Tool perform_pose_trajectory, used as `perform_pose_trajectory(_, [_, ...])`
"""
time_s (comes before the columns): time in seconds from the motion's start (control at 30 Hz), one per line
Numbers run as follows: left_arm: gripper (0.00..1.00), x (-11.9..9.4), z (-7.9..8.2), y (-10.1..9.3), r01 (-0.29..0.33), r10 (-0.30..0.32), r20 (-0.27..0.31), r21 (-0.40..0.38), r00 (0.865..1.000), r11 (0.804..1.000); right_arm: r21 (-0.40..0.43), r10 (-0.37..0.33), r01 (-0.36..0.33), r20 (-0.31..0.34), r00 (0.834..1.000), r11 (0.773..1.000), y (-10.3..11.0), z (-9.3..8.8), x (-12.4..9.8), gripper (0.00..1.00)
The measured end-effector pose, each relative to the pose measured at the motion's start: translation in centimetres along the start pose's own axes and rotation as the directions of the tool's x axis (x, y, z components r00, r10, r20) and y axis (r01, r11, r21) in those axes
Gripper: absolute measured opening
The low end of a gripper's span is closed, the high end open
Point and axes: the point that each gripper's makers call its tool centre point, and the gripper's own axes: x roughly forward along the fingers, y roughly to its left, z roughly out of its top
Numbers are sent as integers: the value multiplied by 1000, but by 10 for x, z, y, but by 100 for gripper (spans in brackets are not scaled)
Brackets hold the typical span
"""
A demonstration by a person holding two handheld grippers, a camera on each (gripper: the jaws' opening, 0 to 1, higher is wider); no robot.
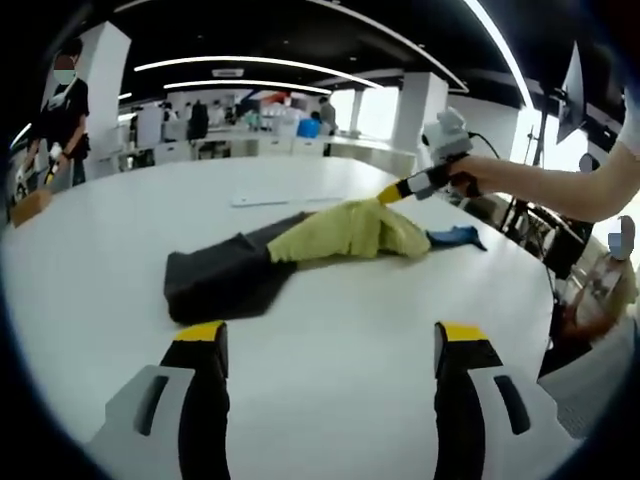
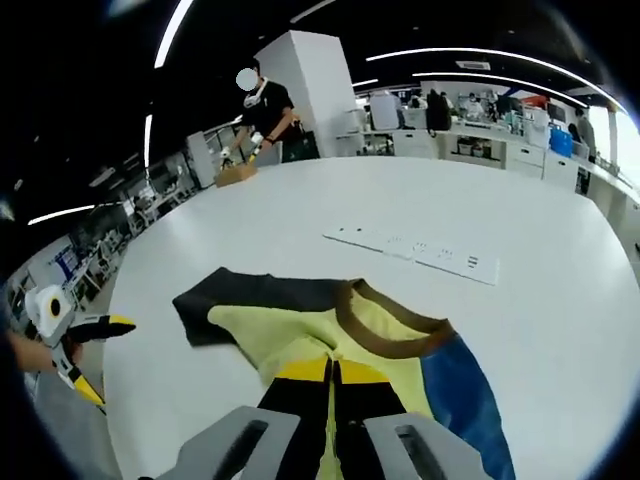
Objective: Fold the garment on the visible template until the final outline fits inside the template.
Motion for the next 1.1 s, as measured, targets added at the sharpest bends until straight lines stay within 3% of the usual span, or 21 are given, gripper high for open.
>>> perform_pose_trajectory(0.63, [73,5,-2,-1,6,-6,-7,-21,1000,1000,22,-33,37,-145,989,999,-36,-34,37,0])
perform_pose_trajectory(0.97, [71,12,-1,-5,5,-5,-8,-68,1000,998,68,-35,45,-141,989,997,-38,-32,35,0])
perform_pose_trajectory(1.1, [71,13,6,-12,25,-25,-9,-33,1000,999,75,-47,57,-121,992,996,-36,-25,30,0])
